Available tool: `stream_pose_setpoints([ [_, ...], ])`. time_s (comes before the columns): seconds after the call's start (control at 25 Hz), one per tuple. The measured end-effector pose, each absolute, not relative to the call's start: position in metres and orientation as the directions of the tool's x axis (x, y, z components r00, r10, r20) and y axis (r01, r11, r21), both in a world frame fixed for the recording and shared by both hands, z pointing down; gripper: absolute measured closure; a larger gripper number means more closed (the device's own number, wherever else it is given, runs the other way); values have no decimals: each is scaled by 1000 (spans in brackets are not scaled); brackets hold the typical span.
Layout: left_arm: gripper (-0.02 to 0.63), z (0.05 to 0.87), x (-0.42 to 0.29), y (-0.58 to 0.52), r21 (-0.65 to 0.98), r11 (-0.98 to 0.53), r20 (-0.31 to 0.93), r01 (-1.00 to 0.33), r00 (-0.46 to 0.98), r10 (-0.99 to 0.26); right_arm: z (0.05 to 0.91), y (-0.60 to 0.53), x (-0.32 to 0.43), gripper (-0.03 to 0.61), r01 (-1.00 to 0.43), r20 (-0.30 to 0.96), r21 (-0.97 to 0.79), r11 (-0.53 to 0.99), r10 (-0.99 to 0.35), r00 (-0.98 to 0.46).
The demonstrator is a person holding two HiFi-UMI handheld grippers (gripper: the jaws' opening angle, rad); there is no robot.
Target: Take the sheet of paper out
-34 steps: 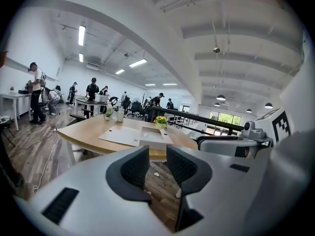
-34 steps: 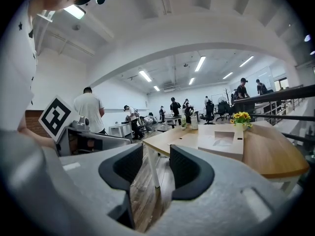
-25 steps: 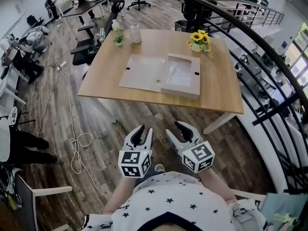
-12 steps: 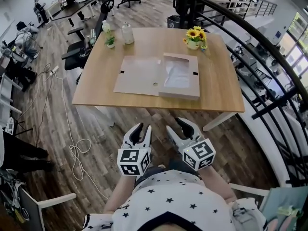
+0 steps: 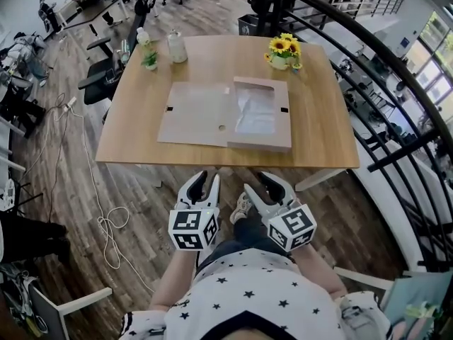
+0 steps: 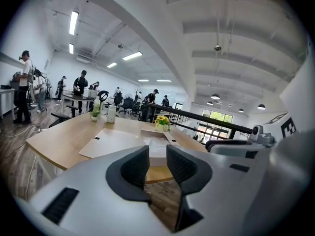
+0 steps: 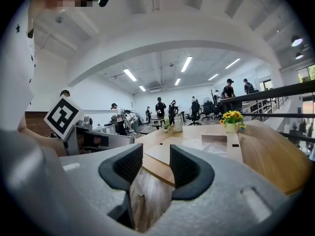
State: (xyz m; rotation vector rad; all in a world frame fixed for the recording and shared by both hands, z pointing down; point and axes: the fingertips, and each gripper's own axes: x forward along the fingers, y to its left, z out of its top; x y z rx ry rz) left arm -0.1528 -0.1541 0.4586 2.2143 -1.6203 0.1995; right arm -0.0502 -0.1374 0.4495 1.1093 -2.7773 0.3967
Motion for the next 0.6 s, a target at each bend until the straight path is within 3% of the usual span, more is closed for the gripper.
stream_pose_setpoints([
  [0.6,509,471,-142,-297,232,-276,399,-933,350,-848,447,-281,-40,423,-701,229,-196,686,-663,-713],
])
